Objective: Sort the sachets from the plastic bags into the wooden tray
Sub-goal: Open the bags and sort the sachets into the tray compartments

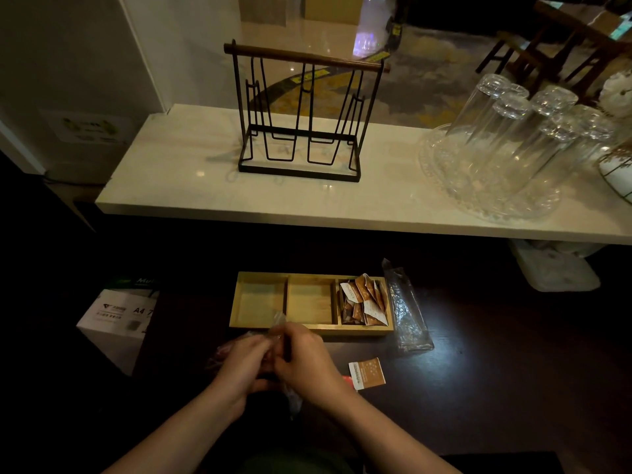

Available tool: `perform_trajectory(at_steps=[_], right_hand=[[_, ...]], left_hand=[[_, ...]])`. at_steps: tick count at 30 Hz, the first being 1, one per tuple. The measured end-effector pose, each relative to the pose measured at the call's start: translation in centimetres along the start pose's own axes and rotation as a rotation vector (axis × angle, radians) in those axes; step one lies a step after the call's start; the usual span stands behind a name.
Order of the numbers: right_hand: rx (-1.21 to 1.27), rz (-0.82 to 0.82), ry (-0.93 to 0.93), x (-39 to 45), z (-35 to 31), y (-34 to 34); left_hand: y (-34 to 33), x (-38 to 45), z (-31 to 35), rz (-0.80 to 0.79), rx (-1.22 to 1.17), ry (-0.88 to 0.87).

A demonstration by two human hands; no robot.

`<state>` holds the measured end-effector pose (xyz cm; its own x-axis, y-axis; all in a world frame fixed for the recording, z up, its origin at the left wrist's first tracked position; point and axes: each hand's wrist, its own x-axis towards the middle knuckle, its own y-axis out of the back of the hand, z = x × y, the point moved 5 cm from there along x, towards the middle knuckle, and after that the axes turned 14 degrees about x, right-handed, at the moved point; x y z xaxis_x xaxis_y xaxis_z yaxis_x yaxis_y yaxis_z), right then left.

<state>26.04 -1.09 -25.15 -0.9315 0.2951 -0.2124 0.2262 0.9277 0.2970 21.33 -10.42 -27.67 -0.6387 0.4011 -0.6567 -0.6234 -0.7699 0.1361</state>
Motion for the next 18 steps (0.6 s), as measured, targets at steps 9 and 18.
perform_trajectory(at_steps=[9, 18], right_hand=[[0.118, 0.144, -0.057, 0.0, 0.6, 0.8], [0.182, 0.130, -0.193, 1.0, 1.8, 2.2]], left_hand=[[0.1, 0.5, 0.5, -0.087, 0.034, -0.126], [0.2, 0.6, 0.9, 0.019, 0.263, -0.256]])
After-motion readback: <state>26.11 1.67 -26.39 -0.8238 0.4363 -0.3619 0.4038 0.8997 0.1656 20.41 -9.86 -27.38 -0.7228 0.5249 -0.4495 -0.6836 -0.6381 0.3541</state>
